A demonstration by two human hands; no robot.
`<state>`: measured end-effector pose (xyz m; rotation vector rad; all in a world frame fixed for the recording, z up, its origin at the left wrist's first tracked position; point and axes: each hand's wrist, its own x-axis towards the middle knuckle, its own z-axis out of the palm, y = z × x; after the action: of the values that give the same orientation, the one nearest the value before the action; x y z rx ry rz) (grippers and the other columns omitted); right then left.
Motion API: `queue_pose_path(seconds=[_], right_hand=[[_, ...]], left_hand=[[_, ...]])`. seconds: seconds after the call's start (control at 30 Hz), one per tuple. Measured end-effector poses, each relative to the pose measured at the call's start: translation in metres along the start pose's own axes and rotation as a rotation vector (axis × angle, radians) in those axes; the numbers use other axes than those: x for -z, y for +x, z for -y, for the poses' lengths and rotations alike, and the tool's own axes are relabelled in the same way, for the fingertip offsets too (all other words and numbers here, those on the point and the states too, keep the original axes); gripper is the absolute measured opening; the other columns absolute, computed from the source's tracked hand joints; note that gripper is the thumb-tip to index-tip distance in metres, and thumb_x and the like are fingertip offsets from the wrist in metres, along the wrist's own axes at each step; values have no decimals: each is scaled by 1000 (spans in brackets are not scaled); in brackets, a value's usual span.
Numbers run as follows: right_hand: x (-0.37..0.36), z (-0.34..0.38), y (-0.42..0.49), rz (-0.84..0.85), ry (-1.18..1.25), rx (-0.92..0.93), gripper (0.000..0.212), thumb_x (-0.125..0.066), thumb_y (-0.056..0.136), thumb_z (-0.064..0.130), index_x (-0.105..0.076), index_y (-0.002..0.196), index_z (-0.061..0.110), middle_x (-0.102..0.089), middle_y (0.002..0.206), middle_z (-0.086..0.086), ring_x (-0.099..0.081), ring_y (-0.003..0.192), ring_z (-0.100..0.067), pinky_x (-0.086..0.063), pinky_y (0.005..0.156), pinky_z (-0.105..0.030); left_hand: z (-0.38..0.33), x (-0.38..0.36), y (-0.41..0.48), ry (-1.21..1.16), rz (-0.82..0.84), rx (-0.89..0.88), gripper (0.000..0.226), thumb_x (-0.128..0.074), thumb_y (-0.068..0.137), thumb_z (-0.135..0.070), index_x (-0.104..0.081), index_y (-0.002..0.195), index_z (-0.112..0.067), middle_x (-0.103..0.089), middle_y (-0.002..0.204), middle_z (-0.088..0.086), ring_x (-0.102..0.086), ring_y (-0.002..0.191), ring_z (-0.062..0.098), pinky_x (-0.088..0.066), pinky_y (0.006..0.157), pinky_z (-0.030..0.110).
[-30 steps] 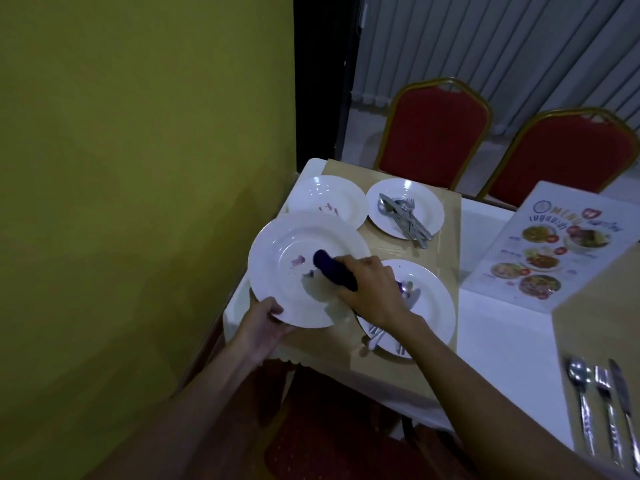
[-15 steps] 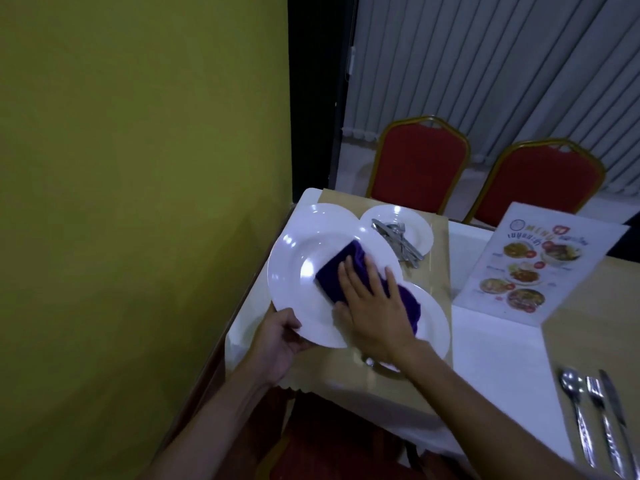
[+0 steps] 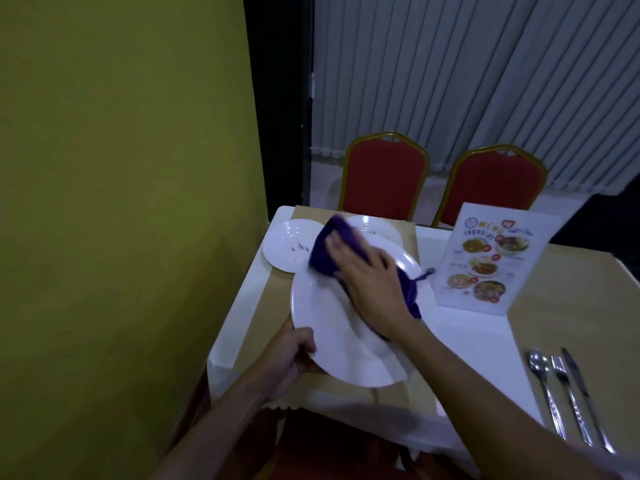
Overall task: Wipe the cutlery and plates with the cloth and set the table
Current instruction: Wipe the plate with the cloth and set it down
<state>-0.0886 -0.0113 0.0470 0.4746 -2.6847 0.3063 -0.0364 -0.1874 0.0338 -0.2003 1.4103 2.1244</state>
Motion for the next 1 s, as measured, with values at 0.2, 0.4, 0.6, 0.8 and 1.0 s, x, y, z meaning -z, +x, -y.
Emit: queue_pose_path(seconds=[0.2,0.4,0.6,0.8,1.0], right_hand=[[-15,23,-27,25,24,105,64,-45,99,27,-16,156,23,-15,163,7,-8,151,-16,-39,100,-40],[22,-48,-33,31,-194,-226,63,-55,98,21,-26,154,21,-18,163,-2,-23,143,-34,-37,95,-50],[17,-46,-93,216,-106,-215,62,-55,90,3,-41,147,24,-34,157,-1,-31,136,-36,-33,99,-47],[10,1,-90,123,279,-7,56,-65,83,-1,-59,135,19,-58,139,0,-56,114,-31,-46,89,-46],[0,6,-66,77,466,-172,47,-55,94,3,-56,137,21,-56,136,-13,-51,125,-31,-44,103,-42]], left_hand=[[-2,-14,2,54,88,37,31,-41,72,7,-57,91,-11,-54,86,10,-51,75,27,-52,61,38],[2,-21,6,-26,63,6,43,-36,77,10,-64,104,-10,-74,99,4,-61,93,30,-56,70,43],[0,-23,22,-168,-20,-41,47,-30,82,11,-62,107,-14,-66,115,9,-59,101,32,-57,73,47],[3,-35,33,-191,86,-4,64,-27,99,-58,-56,137,-14,-62,131,19,-57,120,40,-42,101,63],[1,-34,37,-187,170,90,118,-12,59,-99,-56,138,-23,-60,137,13,-52,129,39,-34,104,71]])
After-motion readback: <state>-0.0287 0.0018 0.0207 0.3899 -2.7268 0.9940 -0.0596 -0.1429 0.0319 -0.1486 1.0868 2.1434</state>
